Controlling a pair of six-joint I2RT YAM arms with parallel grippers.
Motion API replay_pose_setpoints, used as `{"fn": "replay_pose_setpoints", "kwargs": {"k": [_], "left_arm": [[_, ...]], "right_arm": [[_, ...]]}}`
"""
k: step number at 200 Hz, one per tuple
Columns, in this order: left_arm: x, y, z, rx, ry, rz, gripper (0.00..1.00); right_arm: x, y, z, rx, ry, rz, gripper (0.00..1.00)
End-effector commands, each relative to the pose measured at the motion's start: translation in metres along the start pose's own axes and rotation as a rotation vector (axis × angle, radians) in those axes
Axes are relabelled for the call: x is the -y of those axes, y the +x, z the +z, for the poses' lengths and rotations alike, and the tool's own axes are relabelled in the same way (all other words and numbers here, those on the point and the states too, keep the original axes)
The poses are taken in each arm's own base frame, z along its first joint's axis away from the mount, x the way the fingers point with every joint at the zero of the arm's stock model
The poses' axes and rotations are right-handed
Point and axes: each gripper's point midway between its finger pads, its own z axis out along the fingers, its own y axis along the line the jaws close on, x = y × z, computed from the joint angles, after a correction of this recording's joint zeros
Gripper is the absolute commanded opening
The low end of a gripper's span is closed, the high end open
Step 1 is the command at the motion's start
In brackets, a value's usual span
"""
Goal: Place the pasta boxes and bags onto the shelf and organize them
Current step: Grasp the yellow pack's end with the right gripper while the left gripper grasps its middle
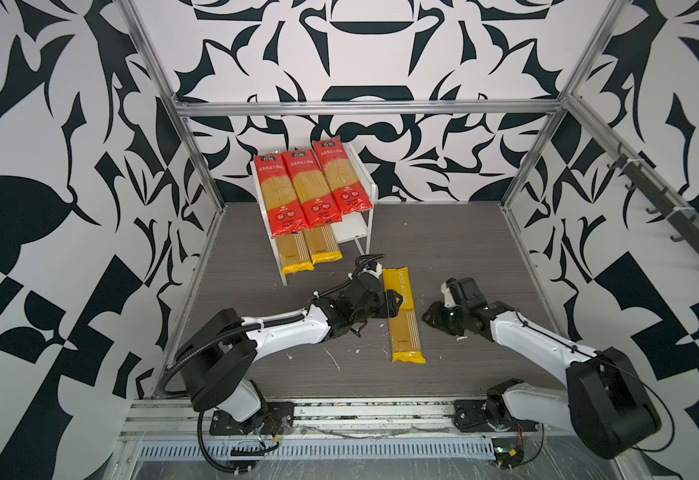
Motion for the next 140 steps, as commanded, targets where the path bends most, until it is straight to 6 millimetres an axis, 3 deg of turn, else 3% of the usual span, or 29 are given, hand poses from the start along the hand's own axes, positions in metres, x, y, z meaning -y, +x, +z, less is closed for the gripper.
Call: {"fn": "replay_pose_setpoints", "kwargs": {"k": [1, 27, 67, 140], "left_arm": [[0.003, 0.010, 0.010, -0.059, 0.006, -0.042, 0.67], [-0.003, 0.022, 0.022, -0.108, -0.009, -0.074, 0.66], [-0.022, 0.042, 0.032, -0.163, -0.031, -0.143, 0.63], [-0.042, 0.050, 0.043, -0.168, -0.017, -0.226, 0.51]], "right_arm": [[-0.006, -0.025, -0.008, 0.062, -0.056, -0.022, 0.46], [-0.020, -0.042, 0.006, 0.045, -0.108, -0.044, 0.47], [-0.032, -0.049, 0.033, 0.011, -0.184, -0.028, 0.49], [-0.055, -0.042, 0.066, -0.054, -0.223, -0.096, 0.48]]}}
